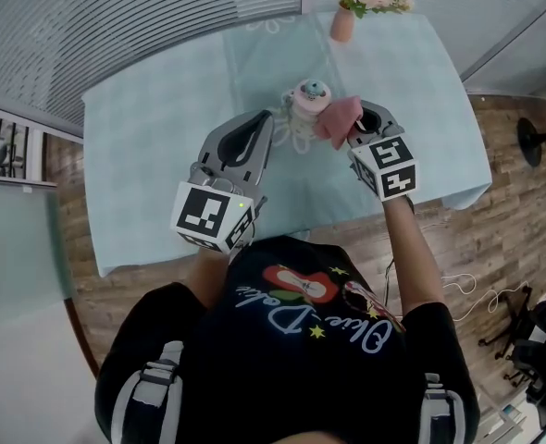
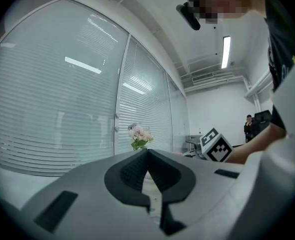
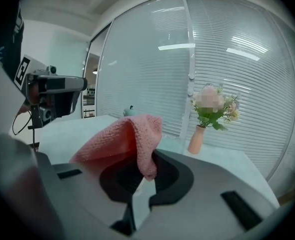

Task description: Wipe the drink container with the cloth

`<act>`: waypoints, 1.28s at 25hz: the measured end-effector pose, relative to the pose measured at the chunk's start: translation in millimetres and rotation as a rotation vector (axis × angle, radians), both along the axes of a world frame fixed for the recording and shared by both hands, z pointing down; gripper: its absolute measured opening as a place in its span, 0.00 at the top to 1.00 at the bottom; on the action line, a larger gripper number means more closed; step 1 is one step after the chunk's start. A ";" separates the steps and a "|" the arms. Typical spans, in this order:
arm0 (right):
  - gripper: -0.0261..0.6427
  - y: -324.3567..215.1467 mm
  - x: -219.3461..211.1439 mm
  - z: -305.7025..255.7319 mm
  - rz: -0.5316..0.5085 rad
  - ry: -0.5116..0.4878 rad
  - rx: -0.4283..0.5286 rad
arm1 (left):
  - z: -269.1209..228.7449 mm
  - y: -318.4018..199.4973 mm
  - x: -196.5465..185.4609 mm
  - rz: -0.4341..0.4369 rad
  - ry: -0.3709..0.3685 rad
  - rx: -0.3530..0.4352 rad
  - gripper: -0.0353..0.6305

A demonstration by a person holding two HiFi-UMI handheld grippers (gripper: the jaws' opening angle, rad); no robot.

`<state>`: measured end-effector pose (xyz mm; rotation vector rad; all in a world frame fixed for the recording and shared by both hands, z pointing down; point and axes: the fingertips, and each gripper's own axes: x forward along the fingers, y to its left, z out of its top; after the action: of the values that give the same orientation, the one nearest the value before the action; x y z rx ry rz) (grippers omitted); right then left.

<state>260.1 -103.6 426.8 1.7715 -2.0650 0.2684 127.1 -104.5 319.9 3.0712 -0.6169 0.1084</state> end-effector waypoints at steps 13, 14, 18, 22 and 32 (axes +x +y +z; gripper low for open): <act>0.94 -14.2 0.2 26.2 -0.027 0.050 -0.072 | 10.5 -23.2 6.8 -0.009 -0.017 -0.027 0.94; 0.94 -14.3 0.6 29.1 -0.029 0.063 -0.079 | 10.8 -23.9 6.8 -0.010 -0.017 -0.028 0.94; 0.94 -15.8 1.6 43.6 -0.036 0.087 -0.111 | 13.3 -26.5 7.2 -0.013 -0.020 -0.034 0.94; 0.94 -16.9 2.7 58.9 -0.043 0.108 -0.147 | 16.7 -29.5 7.1 -0.015 -0.022 -0.043 0.94; 0.94 -20.3 4.8 92.5 -0.082 0.161 -0.246 | 24.2 -44.9 8.0 -0.028 -0.019 -0.065 0.94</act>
<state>264.9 -123.9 519.3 1.5087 -1.8958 0.3291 135.1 -149.4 344.0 3.0015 -0.6433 0.1541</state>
